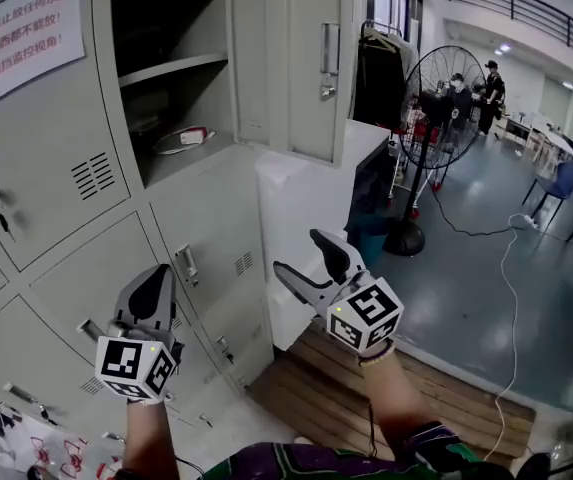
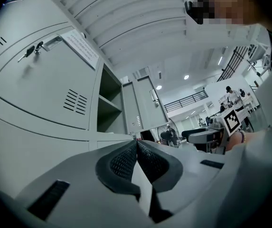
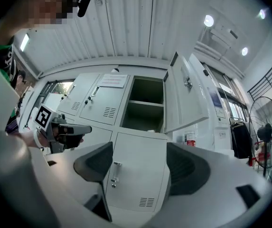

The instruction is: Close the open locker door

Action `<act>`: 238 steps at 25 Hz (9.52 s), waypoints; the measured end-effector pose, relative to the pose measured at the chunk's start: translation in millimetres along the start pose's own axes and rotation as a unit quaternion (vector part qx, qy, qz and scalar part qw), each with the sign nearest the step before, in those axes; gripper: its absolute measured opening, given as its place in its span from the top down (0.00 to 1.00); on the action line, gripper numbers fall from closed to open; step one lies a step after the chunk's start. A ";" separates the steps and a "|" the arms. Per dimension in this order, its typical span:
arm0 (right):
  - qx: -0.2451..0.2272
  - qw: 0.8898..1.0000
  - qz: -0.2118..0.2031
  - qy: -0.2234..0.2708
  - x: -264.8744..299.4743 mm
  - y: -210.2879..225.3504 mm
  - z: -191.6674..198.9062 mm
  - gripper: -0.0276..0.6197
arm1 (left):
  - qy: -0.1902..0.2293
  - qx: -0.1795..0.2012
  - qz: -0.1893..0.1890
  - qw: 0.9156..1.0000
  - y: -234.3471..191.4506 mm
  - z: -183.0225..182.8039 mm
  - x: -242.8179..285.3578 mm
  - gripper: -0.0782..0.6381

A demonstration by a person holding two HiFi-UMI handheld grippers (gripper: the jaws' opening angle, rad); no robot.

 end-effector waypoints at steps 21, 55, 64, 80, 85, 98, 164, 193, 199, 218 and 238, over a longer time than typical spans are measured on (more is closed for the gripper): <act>-0.038 0.996 0.013 0.079 5.9 133.7 -65.0 0.43 | 0.071 0.024 -0.027 0.997 44.0 -46.8 106.7 0.86; -0.033 0.994 -0.012 0.102 27.0 156.6 -71.0 0.80 | 0.043 0.010 -0.051 0.998 73.6 -25.3 86.0 0.86; -0.049 0.993 -0.040 0.103 26.7 138.9 -73.1 0.79 | 0.040 0.010 -0.056 0.998 71.5 -31.4 79.7 0.86; -0.079 0.985 -0.096 0.117 39.1 89.2 -73.6 0.76 | 0.028 -0.001 -0.071 0.997 59.5 -23.8 51.0 0.86; -0.079 0.982 -0.110 0.128 46.4 72.5 -72.4 0.74 | 0.023 0.001 -0.081 0.996 50.6 -21.4 35.9 0.86; -0.111 0.980 -0.105 0.130 78.0 17.1 -72.1 0.70 | -0.001 -0.009 -0.094 0.996 5.0 -17.6 -1.1 0.86; -0.009 0.986 -0.130 0.103 248.6 -78.7 -34.5 0.91 | -0.053 -0.012 -0.238 0.970 -115.9 14.1 -125.3 0.86; -0.003 0.990 -0.105 0.093 258.5 -85.0 -21.9 0.97 | -0.071 -0.025 -0.269 0.960 -117.6 26.1 -172.2 0.86; 0.011 0.992 -0.096 0.085 241.3 -114.8 -11.9 0.97 | -0.072 -0.034 -0.293 0.953 -126.2 29.7 -223.4 0.86; 0.035 0.994 -0.092 -0.037 118.4 -301.7 78.2 0.97 | -0.108 -0.065 -0.256 0.958 -137.4 62.2 -405.7 0.86; 0.054 0.987 -0.135 -0.065 -8.0 -287.7 80.6 0.97 | -0.108 -0.060 -0.312 0.942 -32.8 41.8 -459.3 0.86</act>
Point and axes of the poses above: the fingertips, and each gripper's own axes: x forward along the fingers, y to its right, z out of its underside, the point moved 6 cm from there along -x, backward along the fingers, and after that the axes turned 5 degrees about x, right-handed, at the moved point
